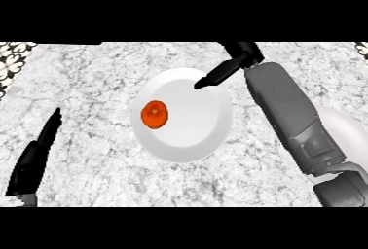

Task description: Pick the squash from the plate and place it in the plate

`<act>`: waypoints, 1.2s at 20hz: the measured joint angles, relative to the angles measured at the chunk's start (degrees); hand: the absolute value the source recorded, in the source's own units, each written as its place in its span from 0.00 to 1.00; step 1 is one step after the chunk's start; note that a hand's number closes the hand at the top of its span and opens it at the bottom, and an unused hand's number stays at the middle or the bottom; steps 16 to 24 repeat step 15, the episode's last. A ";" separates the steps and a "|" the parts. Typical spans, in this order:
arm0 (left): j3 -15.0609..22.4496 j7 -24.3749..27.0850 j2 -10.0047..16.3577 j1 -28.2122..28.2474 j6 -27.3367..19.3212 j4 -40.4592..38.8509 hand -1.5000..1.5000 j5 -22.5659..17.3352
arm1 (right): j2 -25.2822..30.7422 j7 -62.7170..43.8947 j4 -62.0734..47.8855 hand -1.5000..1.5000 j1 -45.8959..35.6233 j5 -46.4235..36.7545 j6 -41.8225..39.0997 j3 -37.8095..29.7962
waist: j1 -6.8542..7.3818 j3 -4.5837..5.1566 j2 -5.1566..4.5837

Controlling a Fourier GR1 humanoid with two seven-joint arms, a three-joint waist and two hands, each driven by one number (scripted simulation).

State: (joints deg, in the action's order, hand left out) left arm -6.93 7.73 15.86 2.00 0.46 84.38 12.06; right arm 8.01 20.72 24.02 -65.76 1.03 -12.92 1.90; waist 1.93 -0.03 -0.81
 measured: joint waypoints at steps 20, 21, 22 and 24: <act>1.62 -0.21 -0.46 -1.75 1.14 1.20 0.50 0.72 | 15.35 16.43 -11.77 0.00 -0.37 -0.42 -13.12 -4.58 | 3.19 -0.14 -1.60; 1.62 -0.21 -0.46 -1.75 1.14 1.20 0.50 0.72 | 15.35 16.43 -11.77 0.00 -0.37 -0.42 -13.12 -4.58 | 3.19 -0.14 -1.60; 1.62 -0.21 -0.46 -1.75 1.14 1.20 0.50 0.72 | 15.35 16.43 -11.77 0.00 -0.37 -0.42 -13.12 -4.58 | 3.19 -0.14 -1.60; 1.62 -0.21 -0.46 -1.75 1.14 1.20 0.50 0.72 | 15.35 16.43 -11.77 0.00 -0.37 -0.42 -13.12 -4.58 | 3.19 -0.14 -1.60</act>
